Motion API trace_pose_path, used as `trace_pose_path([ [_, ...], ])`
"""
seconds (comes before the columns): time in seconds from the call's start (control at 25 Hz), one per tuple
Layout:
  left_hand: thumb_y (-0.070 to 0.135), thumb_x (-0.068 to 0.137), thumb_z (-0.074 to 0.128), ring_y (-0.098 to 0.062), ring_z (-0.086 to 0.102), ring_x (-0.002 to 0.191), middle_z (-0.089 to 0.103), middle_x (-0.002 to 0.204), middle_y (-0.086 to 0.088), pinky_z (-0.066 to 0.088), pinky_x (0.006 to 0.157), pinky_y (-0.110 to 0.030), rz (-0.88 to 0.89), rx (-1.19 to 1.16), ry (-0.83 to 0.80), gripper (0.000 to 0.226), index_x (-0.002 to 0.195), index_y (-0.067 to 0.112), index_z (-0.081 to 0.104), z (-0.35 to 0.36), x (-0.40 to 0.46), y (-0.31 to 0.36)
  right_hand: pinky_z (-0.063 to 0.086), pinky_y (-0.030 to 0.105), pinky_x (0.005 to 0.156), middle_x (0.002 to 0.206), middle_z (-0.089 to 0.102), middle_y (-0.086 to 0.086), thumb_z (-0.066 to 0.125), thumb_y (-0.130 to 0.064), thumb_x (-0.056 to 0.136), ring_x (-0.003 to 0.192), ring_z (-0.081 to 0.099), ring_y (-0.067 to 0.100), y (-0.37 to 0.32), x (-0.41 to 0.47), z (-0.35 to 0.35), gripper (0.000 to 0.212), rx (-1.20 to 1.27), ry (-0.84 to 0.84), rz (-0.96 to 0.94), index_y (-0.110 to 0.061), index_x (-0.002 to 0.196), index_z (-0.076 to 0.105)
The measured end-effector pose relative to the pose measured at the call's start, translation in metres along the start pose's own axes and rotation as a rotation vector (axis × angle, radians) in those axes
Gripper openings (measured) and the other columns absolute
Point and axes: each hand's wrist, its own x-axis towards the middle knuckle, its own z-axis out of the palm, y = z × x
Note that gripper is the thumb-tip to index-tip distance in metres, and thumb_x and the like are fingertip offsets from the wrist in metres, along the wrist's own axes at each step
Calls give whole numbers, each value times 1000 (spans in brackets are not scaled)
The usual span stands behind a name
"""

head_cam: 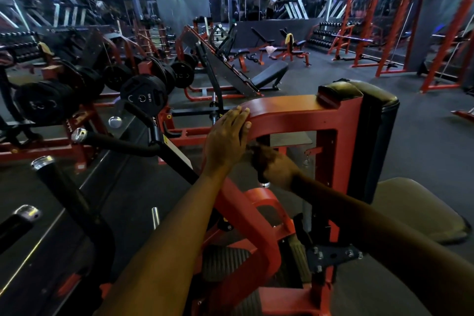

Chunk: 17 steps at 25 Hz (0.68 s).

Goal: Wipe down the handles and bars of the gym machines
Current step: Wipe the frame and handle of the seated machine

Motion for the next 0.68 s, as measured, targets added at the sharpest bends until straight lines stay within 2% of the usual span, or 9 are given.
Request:
trace_pose_path([
  [0.08, 34, 102, 35, -27, 67, 103, 64, 126, -10, 55, 72, -34, 6, 1, 2, 43, 124, 9, 62, -2, 2, 0, 52, 20, 72, 76, 72, 5, 98, -26, 30, 73, 69, 11, 19, 3, 1, 53, 818, -96, 260, -5, 74, 77],
  [0.12, 35, 103, 33, -26, 67, 103, 63, 126, -9, 55, 72, -33, 8, -3, -5, 44, 124, 10, 62, -2, 1, 0, 55, 24, 69, 76, 72, 7, 98, -22, 24, 71, 70, 14, 33, -2, 10, 57, 880, -25, 273, -4, 74, 76],
  [0.24, 39, 104, 26, -28, 66, 105, 62, 127, -10, 55, 74, -35, -5, -12, -9, 51, 126, 9, 61, -2, 1, 1, 52, 36, 88, 109, 67, 21, 88, -13, 56, 98, 67, 31, 34, -19, -12, 55, 243, 173, 56, 1, 105, 69],
  [0.28, 40, 104, 25, -29, 66, 105, 62, 127, -11, 56, 74, -36, -5, -15, -10, 52, 126, 9, 60, -2, 1, 1, 43, 36, 100, 124, 60, 20, 76, -15, 75, 114, 59, 31, 33, -25, -25, 49, -250, 329, -130, -2, 120, 61],
  [0.32, 40, 104, 24, -29, 66, 105, 63, 127, -12, 56, 74, -37, -6, -13, -12, 53, 126, 9, 60, -1, 0, 1, 32, 34, 109, 137, 50, 15, 59, -16, 91, 128, 47, 29, 33, -20, -36, 43, -668, 230, -291, -5, 132, 51],
  [0.4, 40, 104, 25, -29, 65, 107, 62, 127, -12, 56, 75, -36, -4, -25, -11, 52, 127, 9, 60, -2, 1, 2, 16, 30, 116, 153, 27, 3, 30, -14, 103, 141, 24, 19, 24, -5, -52, 41, -976, 370, -723, -9, 143, 34],
  [0.48, 39, 104, 25, -28, 65, 107, 63, 126, -11, 56, 74, -35, 10, -29, -7, 51, 126, 9, 60, -3, 1, 1, 15, 28, 117, 152, 29, 2, 26, -12, 103, 142, 19, 13, 19, -16, -45, 39, -1015, 311, -743, -5, 141, 35],
  [0.6, 40, 104, 24, -27, 66, 105, 63, 126, -10, 55, 72, -34, 4, -10, 6, 52, 124, 9, 62, -4, 2, 1, 33, 23, 108, 140, 46, 8, 37, -13, 99, 134, 38, 11, 47, -46, -23, 44, -577, 63, -340, -5, 142, 36],
  [0.68, 39, 104, 25, -27, 66, 104, 63, 125, -10, 55, 72, -33, 2, -9, 5, 52, 124, 10, 62, -3, 1, 2, 31, 23, 110, 145, 38, 5, 30, -14, 102, 134, 39, 15, 44, -60, -21, 42, -811, 10, -456, -6, 142, 36],
])
